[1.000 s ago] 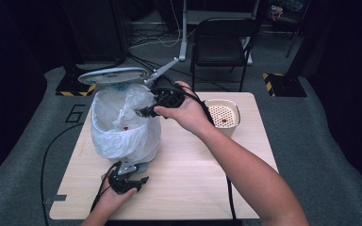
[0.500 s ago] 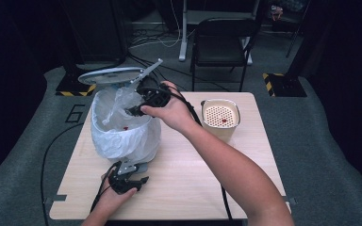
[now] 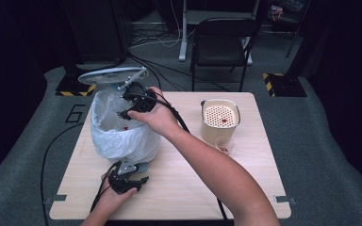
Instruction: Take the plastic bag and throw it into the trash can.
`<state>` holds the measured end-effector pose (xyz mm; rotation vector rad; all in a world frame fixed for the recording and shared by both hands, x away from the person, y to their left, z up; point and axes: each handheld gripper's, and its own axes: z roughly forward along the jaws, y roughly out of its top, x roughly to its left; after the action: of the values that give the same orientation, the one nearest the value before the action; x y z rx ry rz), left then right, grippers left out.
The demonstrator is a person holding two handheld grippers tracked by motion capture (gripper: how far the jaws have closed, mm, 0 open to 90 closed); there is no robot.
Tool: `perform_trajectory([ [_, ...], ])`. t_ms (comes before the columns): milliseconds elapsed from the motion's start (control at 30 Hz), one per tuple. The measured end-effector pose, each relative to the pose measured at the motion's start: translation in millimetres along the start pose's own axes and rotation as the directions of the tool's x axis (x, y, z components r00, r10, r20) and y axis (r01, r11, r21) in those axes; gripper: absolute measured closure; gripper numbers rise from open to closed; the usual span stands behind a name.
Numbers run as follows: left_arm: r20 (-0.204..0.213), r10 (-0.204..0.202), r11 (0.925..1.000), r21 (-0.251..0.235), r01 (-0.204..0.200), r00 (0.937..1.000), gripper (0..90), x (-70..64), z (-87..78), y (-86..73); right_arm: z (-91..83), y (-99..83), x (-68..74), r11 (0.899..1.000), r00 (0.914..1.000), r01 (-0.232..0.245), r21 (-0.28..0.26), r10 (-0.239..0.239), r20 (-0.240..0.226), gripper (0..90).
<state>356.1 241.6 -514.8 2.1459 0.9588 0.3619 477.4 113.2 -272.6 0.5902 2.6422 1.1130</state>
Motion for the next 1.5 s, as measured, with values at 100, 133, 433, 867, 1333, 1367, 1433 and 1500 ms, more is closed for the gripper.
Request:
perform_trajectory([
  [100,0.0,0.0,1.0,0.0,0.0,1.0,38.9,0.0,0.0,0.0,4.4,-0.6,-0.8,1.0,0.9997,-0.02,0.015,0.02,0.015,54.7],
  [133,0.0,0.0,1.0,0.0,0.0,1.0,38.9,0.0,0.0,0.0,5.5,-1.0,-1.2,0.999,0.9993,-0.029,0.019,0.029,0.023,54.7],
  [433,0.0,-0.002,1.0,-0.004,0.002,1.0,38.9,0.1,0.3,0.0,11.8,-6.2,-10.6,0.996,0.9947,-0.087,0.026,0.085,0.057,51.7],
  [867,0.001,-0.001,1.0,-0.005,0.001,1.0,38.9,0.2,0.4,0.0,9.7,-12.5,-11.6,0.995,0.9938,-0.093,-0.035,0.095,0.059,24.5],
  [1333,0.004,-0.034,0.999,-0.029,0.034,0.9994,38.9,-2.0,2.2,0.0,-36.4,-26.4,-1.5,0.999,0.9994,-0.024,-0.049,0.025,0.024,29.2],
  [1367,0.004,-0.035,0.999,-0.029,0.035,0.9994,38.9,-2.0,2.2,0.0,-38.5,-27.6,-1.5,0.998,0.9994,-0.024,-0.05,0.025,0.025,29.4],
  [1433,-0.005,-0.04,0.9983,-0.042,0.04,0.9992,38.9,-2.7,3.3,-0.5,-44.7,-30.2,-1.8,0.998,0.9992,-0.029,-0.047,0.03,0.026,29.7],
  [1500,-0.003,-0.035,0.9988,-0.034,0.035,0.9994,38.9,-2.5,2.8,-0.2,-50.7,-32.9,-1.5,0.998,0.9984,-0.049,-0.049,0.051,0.024,30.1],
])
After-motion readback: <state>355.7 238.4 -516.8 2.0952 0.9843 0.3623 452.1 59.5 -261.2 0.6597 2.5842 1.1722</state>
